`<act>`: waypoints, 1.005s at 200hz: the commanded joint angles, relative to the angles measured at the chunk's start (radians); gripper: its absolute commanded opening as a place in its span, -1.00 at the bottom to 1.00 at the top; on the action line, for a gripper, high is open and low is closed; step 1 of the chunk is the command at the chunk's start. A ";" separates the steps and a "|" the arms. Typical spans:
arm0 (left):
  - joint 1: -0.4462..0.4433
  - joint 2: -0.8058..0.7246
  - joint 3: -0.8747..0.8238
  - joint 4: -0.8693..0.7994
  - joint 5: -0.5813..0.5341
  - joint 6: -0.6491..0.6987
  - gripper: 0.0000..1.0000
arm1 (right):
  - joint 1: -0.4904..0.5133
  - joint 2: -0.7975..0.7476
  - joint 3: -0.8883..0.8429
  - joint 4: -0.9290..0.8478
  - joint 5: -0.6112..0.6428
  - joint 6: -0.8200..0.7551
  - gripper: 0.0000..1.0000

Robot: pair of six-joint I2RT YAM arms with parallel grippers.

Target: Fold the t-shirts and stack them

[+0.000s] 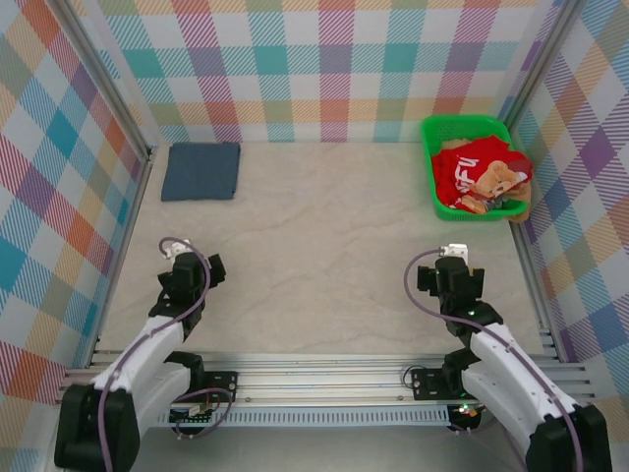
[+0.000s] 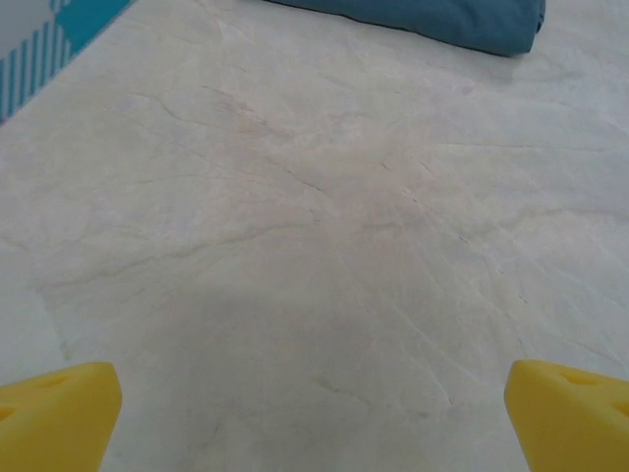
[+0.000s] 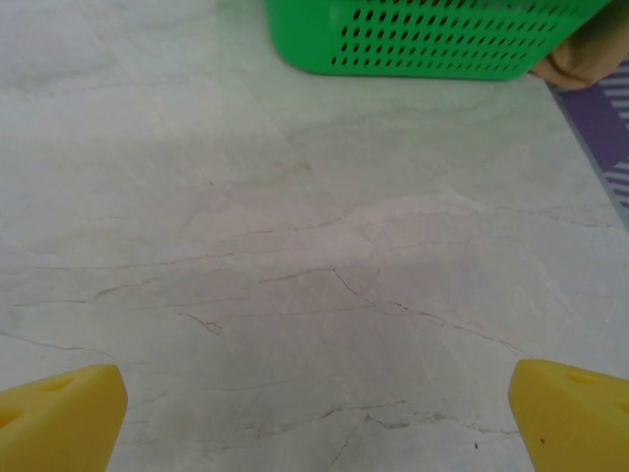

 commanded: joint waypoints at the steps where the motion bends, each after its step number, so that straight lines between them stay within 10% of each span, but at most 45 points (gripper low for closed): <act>1: -0.007 0.136 -0.013 0.360 0.011 0.071 1.00 | -0.053 0.063 -0.042 0.324 -0.092 -0.058 0.99; 126: 0.085 0.615 0.088 0.766 0.185 0.158 1.00 | -0.251 0.807 -0.005 1.270 -0.436 -0.094 0.99; 201: 0.067 0.620 0.101 0.752 0.154 0.168 1.00 | -0.272 0.790 0.099 1.039 -0.417 -0.055 0.99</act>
